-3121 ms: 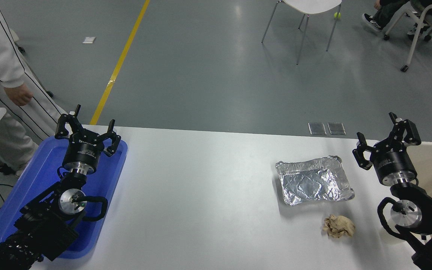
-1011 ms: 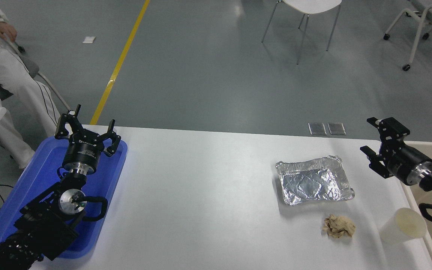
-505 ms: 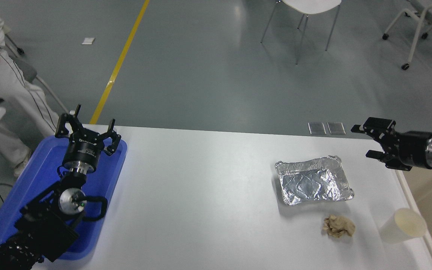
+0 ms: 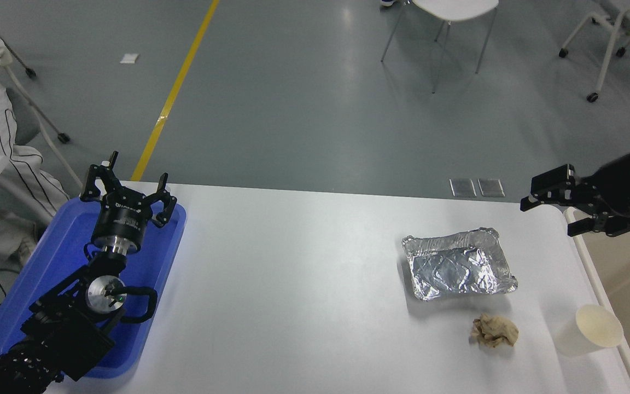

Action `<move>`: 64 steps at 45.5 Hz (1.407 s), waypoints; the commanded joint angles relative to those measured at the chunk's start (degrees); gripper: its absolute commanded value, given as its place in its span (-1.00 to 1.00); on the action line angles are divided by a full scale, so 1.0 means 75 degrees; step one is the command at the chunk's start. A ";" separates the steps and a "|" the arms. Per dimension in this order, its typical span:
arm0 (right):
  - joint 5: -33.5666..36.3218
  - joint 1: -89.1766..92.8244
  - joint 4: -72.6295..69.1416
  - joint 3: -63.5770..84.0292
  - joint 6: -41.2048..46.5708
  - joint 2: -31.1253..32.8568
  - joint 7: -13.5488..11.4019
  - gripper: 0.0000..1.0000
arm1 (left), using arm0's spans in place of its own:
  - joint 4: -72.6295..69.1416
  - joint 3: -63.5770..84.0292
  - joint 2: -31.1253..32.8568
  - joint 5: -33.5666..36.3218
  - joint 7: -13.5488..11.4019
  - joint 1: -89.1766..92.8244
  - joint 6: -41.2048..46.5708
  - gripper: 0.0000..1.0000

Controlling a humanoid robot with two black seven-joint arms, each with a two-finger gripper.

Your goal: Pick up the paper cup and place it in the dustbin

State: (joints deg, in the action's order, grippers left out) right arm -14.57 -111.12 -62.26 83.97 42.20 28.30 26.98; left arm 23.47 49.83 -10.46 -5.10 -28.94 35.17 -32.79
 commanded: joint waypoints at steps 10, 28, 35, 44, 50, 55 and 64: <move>-0.1619 -0.2046 -0.0686 0.0546 0.0374 -0.0726 -0.0491 1.00 | 0.0000 0.0000 0.0000 0.0001 0.0003 -0.0002 0.0013 1.00; -0.1971 -0.2761 -0.1003 0.0441 0.0374 -0.0820 -0.0644 1.00 | 0.0000 0.0000 0.0000 0.0001 0.0003 0.0009 0.0001 1.00; -0.1971 -0.2902 -0.1073 0.0043 0.0374 -0.0809 -0.0656 1.00 | 0.0000 0.0000 0.0000 0.0001 0.0003 0.0009 0.0001 1.00; -0.2193 -0.2750 -0.1027 0.0077 0.0374 -0.0657 -0.0714 1.00 | 0.0000 0.0000 0.0000 0.0001 0.0003 0.0009 0.0001 1.00; -0.2532 -0.2726 -0.1027 0.0299 0.0374 -0.0200 -0.0737 1.00 | 0.0000 0.0000 0.0000 0.0001 0.0003 0.0009 0.0001 1.00; -0.2709 -0.2551 -0.1027 0.0639 0.0374 0.0245 -0.0761 1.00 | 0.0000 0.0000 0.0000 0.0001 -0.0009 0.0009 0.0001 1.00; -0.2838 -0.2234 -0.0991 0.1062 0.0374 0.1030 -0.0773 1.00 | 0.0000 0.0000 0.0000 0.0001 -0.0009 -0.0002 0.0001 1.00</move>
State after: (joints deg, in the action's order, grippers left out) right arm -33.80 -130.05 -69.94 88.66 45.00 29.64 21.38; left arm 23.47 49.83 -10.46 -5.11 -28.92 35.23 -32.79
